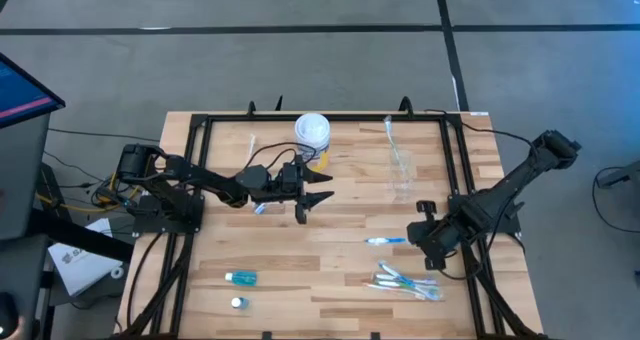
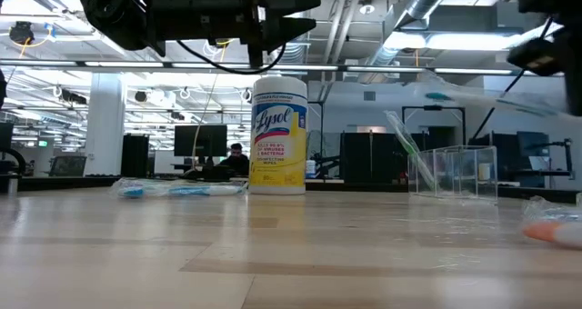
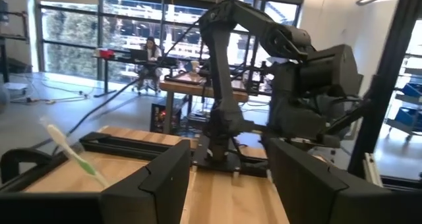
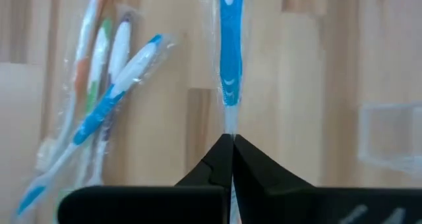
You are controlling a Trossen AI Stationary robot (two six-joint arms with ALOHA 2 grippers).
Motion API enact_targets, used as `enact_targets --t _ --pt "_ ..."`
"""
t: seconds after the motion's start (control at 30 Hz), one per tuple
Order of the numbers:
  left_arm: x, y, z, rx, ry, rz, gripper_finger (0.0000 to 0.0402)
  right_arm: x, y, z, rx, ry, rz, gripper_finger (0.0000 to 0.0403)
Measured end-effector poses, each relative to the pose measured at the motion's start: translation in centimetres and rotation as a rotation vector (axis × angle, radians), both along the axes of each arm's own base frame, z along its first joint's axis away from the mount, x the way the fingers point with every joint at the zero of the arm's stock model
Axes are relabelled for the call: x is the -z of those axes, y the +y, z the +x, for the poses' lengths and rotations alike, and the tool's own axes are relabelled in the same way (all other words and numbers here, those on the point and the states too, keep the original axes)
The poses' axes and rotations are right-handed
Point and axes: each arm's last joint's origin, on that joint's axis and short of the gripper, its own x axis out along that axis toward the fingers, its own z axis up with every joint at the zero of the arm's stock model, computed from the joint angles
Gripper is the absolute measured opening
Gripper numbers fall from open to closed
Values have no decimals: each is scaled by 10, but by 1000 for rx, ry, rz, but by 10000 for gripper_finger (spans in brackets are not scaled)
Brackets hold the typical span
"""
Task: Pick & Place toothbrushing station
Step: Put the blue toothbrush into the transparent organizer
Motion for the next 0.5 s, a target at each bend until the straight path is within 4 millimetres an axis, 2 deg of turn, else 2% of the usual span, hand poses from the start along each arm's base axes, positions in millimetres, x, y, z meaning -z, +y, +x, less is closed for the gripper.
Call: enact_targets --t 0.3,0.5 --pt "2 -1 0 38 11 -72 197 -9 1 31 -76 51 -157 0" --pt "7 -1 1 52 61 -134 197 -25 4 52 -134 61 -256 0"
